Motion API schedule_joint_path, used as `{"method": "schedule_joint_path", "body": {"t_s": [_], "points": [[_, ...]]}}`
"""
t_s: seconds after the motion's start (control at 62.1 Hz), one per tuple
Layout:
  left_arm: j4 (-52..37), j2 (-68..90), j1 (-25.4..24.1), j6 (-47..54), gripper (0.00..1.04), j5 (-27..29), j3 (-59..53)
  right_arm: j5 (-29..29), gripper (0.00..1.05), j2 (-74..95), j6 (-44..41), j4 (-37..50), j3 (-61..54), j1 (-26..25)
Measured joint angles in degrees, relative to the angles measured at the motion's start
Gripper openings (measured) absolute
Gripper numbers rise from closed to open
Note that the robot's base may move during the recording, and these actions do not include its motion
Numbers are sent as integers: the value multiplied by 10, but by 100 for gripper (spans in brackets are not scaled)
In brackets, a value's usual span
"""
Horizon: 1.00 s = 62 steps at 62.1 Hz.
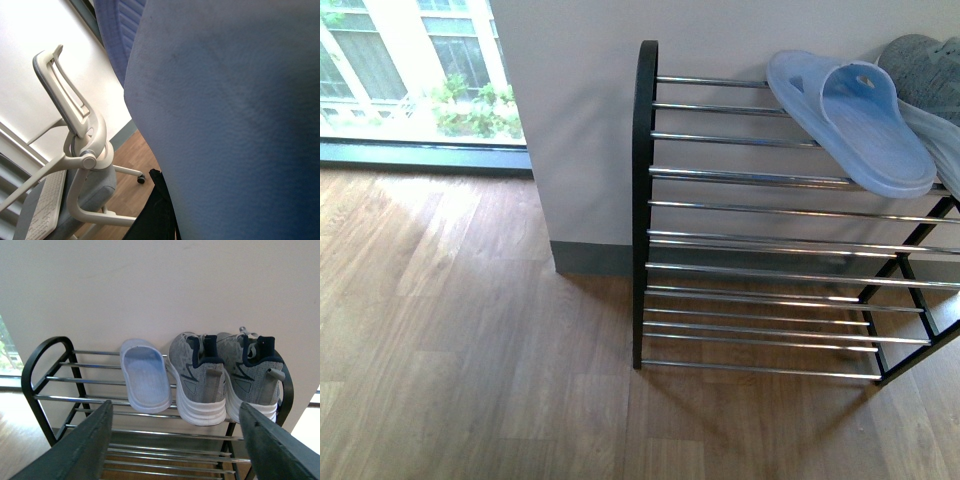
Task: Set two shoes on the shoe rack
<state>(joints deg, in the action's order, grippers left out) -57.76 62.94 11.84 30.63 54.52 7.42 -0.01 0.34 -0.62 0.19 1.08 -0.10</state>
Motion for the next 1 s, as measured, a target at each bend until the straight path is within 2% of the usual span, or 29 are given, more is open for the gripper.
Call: {"method": "schedule_joint_path", "body": {"t_s": [0.064,0.258,0.29,0.338,0.387,0.419,0.467,0.516,0.564,0.628,0.773,0.999], "points": [[0,0,0,0,2,0,0,0,97,0,0,0,0,0],[0,0,0,0,2,0,0,0,95,0,0,0,0,0],[39,-12,0,-32,2,-17,6,0,95,0,0,0,0,0],[145,-42,7,-79,2,-59,29,0,95,0,0,0,0,0],[267,-75,28,-174,2,-103,67,0,95,0,0,0,0,0],[308,-82,40,-202,2,-114,83,0,95,0,0,0,0,0],[395,-87,66,-297,2,-156,124,0,95,0,0,0,0,0],[439,-78,86,-341,2,-182,154,0,95,0,0,0,0,0],[476,-41,111,-392,2,-235,205,0,95,0,0,0,0,0],[492,13,128,-411,2,-297,269,0,95,0,0,0,0,0],[531,116,138,-419,2,-383,383,0,95,0,0,0,0,0],[620,285,159,-374,2,-450,558,0,95,0,0,0,0,0]]}}
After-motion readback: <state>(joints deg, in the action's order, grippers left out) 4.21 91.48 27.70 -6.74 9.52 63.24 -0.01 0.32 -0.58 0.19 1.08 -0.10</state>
